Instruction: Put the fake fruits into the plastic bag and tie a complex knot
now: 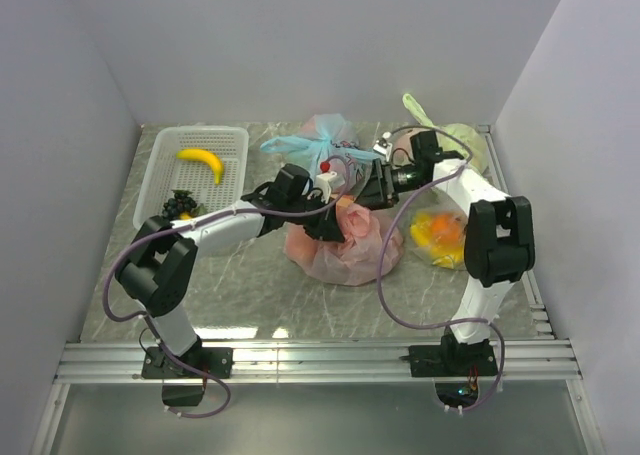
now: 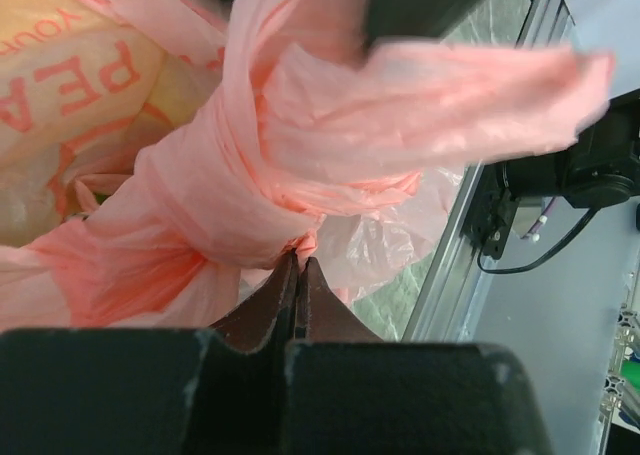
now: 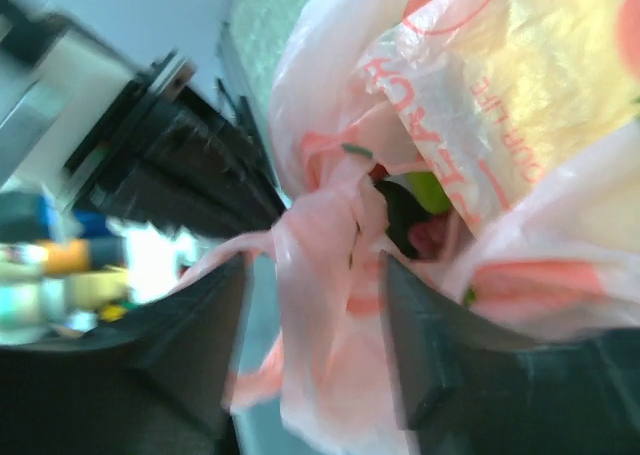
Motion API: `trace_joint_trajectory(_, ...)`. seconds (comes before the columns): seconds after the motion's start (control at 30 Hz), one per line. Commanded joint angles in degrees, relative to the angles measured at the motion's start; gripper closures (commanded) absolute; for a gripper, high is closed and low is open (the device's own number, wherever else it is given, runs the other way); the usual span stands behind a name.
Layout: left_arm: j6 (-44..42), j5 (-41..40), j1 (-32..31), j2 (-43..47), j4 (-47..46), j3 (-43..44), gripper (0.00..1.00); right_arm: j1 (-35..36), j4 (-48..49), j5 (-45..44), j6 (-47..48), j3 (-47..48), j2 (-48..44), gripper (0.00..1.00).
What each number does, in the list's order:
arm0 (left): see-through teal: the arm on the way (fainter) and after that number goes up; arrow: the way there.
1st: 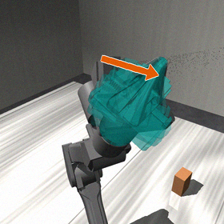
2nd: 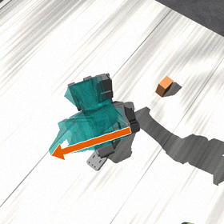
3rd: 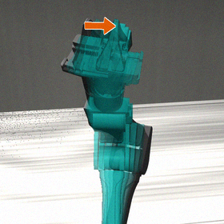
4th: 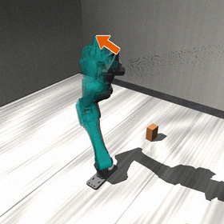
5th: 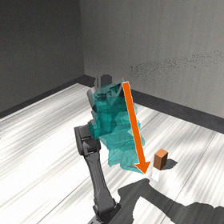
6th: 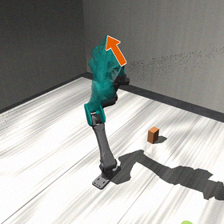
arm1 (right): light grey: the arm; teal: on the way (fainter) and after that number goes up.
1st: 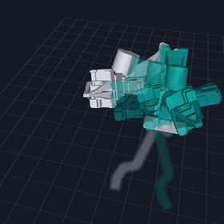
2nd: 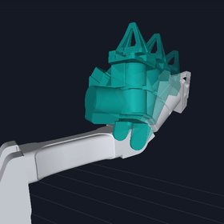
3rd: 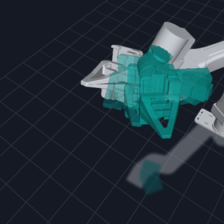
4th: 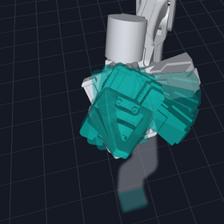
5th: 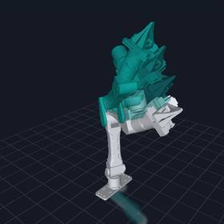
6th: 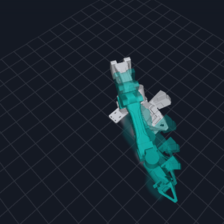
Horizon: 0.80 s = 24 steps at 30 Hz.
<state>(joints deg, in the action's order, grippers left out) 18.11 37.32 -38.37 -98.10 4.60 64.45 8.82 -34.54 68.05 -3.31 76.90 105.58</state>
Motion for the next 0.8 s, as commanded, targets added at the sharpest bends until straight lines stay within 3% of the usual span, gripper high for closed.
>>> trace_joint_trajectory(0.0, -1.23, 2.49, 1.19, 0.9, 1.72, 3.84, 1.0, -3.71, -22.09, -0.73, 26.8, 8.42, -0.02, 0.24)
trace_joint_trajectory(0.03, -1.93, 2.67, 1.28, 1.07, 3.21, 4.45, 1.0, -5.2, -24.49, -0.81, 30.35, 12.01, -0.2, 0.13)
trace_joint_trajectory(0.07, -2.37, 3.97, 1.54, 1.07, 3.66, 4.81, 1.0, -5.74, -29.48, -1.42, 34.38, 14.22, -0.2, 0.1)
trace_joint_trajectory(0.2, -3.87, 5.21, 1.98, 1.86, 5.59, 5.78, 1.0, -6.89, -33.39, -8.18, 47.92, 24.76, -1.43, 0.08)
trace_joint_trajectory(0.27, -4.13, 5.04, 2.25, 2.3, 5.77, 5.78, 1.0, -5.93, -30.34, -16.05, 48.66, 27.59, -4.32, 0.07)
trace_joint_trajectory(0.37, -4.4, 4.87, 2.68, 3.01, 6.03, 5.52, 1.0, -3.03, -10.11, -28.02, 46.74, 20.27, -13.01, 0.06)
trace_joint_trajectory(0.43, -4.83, 4.69, 2.95, 3.36, 6.21, 5.34, 1.0, -3.28, -1.1, -28.41, 40.97, 12.27, -19.51, 0.05)
trace_joint_trajectory(0.47, -4.92, 4.69, 3.04, 3.45, 5.95, 5.25, 1.0, -3.37, 9.13, -30.24, 31.1, 9.35, -21.45, 0.02)
trace_joint_trajectory(0.5, -4.92, 4.87, 3.21, 3.79, 5.77, 4.99, 1.0, -3.28, 10.01, -30.52, 31.08, 7.23, -23.64, 0.0)
trace_joint_trajectory(0.57, -5.36, 5.13, 3.3, 3.8, 5.86, 4.9, 1.0, -3.2, 0.16, -26.58, 43.83, 8.78, -23.4, 0.0)
trace_joint_trajectory(0.77, -5.28, 7.06, 3.65, 3.71, 4.1, 4.29, 1.0, 1.37, -18.61, -23.06, 63.14, 16.61, -17.34, 0.03)
